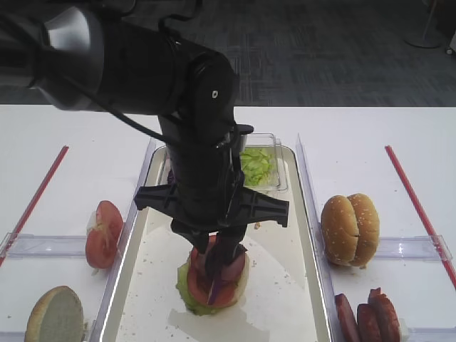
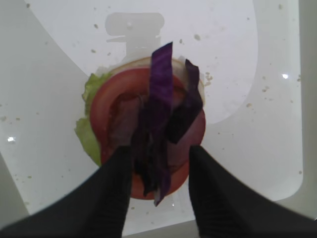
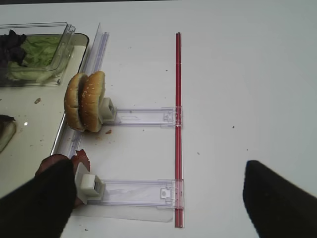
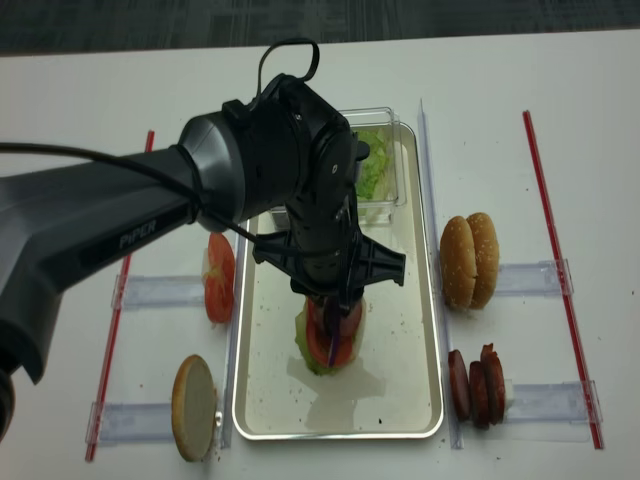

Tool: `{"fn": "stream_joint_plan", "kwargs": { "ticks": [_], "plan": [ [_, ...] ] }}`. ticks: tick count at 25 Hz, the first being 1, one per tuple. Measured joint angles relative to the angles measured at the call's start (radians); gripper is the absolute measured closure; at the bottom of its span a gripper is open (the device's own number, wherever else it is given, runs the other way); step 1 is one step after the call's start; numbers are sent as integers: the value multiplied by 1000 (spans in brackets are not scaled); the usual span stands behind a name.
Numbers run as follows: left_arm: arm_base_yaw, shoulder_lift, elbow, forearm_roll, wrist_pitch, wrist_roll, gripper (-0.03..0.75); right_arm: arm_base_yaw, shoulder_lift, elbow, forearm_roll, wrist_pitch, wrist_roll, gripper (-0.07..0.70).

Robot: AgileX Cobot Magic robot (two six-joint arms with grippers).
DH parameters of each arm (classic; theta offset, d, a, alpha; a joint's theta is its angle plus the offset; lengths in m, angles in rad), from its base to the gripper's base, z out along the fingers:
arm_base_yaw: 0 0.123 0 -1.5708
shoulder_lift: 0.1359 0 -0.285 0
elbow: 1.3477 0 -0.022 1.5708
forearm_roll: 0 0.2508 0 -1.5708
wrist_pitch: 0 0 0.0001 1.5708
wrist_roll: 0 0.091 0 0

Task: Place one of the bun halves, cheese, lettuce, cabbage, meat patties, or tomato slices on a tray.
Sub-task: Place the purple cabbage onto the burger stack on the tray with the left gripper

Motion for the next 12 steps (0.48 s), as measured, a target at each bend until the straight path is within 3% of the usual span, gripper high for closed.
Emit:
{"fn": "stream_joint_plan", "kwargs": {
  "ticks": [5,12],
  "plan": [
    [0,0,0,7,0,0,415,0,0,0,0,0,0,-60],
    [0,0,0,28,21,-14,178,0,0,0,0,0,0,-60]
  ]
}}
